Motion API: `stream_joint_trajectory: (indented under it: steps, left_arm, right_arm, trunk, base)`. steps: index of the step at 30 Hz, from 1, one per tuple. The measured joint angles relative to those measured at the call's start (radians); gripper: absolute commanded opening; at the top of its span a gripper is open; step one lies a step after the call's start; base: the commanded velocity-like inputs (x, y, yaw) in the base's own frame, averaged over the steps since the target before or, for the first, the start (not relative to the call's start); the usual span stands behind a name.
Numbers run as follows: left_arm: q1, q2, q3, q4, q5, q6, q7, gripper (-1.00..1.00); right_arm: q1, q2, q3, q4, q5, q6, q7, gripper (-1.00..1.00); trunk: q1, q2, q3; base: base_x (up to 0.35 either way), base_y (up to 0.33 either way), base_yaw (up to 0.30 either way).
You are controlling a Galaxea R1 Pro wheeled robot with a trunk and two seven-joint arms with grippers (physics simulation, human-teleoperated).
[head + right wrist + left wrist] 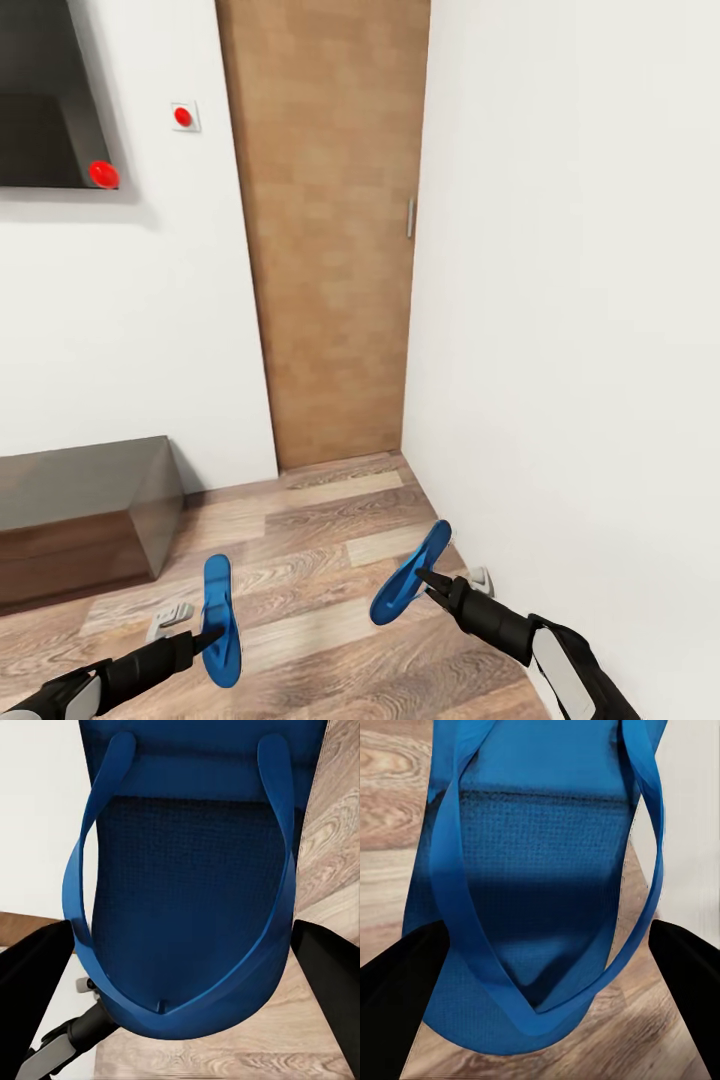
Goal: In the bedroom, move the book from the bed onto either nightstand, and place the two sandals side by side next to the bed.
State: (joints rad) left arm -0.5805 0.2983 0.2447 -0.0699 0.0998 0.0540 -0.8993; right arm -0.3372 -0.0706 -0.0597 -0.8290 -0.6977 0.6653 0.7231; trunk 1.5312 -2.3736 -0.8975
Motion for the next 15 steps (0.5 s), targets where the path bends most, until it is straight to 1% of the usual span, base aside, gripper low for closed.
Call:
stream_joint_trajectory:
  steps: [15]
  left_arm:
    - [0.000, -0.001, -0.001, 0.000, 0.000, -0.002, -0.001, -1.00]
  right_arm:
    - [0.000, 0.001, 0.002, 0.001, 0.002, -0.002, -0.001, -1.00]
  trunk:
    - [0.000, 0.000, 0.000]
  base:
    - [0.000, 0.000, 0.290]
